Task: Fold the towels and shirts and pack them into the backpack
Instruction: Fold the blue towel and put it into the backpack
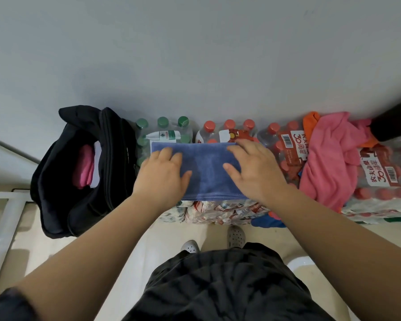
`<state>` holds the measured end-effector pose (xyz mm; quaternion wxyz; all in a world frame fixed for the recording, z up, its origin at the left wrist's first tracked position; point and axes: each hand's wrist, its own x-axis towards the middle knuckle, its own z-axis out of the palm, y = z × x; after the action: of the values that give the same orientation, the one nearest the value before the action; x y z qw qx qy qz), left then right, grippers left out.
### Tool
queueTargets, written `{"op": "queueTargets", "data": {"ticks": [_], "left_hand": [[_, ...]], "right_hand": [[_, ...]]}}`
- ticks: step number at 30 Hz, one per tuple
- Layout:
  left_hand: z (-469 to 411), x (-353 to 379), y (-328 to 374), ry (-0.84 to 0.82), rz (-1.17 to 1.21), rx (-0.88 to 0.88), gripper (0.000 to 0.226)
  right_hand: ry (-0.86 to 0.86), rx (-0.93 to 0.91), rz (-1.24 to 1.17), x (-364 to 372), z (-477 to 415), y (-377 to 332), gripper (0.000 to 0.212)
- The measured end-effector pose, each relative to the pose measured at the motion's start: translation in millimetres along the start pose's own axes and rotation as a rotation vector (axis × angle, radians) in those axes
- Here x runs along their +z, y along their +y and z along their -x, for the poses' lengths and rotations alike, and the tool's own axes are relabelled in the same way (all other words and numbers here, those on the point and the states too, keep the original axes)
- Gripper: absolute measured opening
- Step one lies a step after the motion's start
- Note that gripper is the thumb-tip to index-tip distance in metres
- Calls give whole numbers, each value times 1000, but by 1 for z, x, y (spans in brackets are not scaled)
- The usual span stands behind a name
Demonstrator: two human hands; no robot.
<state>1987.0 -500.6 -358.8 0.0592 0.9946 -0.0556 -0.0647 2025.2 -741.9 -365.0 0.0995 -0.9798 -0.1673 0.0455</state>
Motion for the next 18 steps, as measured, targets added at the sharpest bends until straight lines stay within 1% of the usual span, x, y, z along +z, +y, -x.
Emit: {"op": "queueTargets", "data": {"ticks": [2,4,6,9,12,18], "left_hand": [[-12,14,5,-72,35,-8,68],[-18,32,6,-136,30,-9,77],[-18,51,1,-154,10,-12,82],[-15,63,-6,-120,-35,-8,83],[-14,65,-6,-85,-27,-17,84],[-29,61,-7,-95,-29,-36,84]], "right_hand": [[-122,45,52,15,-11,-7,62],[-211,46,107,33,-11,-10,68],[-246,62,101,47,-5,-9,71],[-209,100,103,55,0,-4,76],[-166,123,113,55,2,-1,84],[-176,109,105,52,-15,5,83]]}}
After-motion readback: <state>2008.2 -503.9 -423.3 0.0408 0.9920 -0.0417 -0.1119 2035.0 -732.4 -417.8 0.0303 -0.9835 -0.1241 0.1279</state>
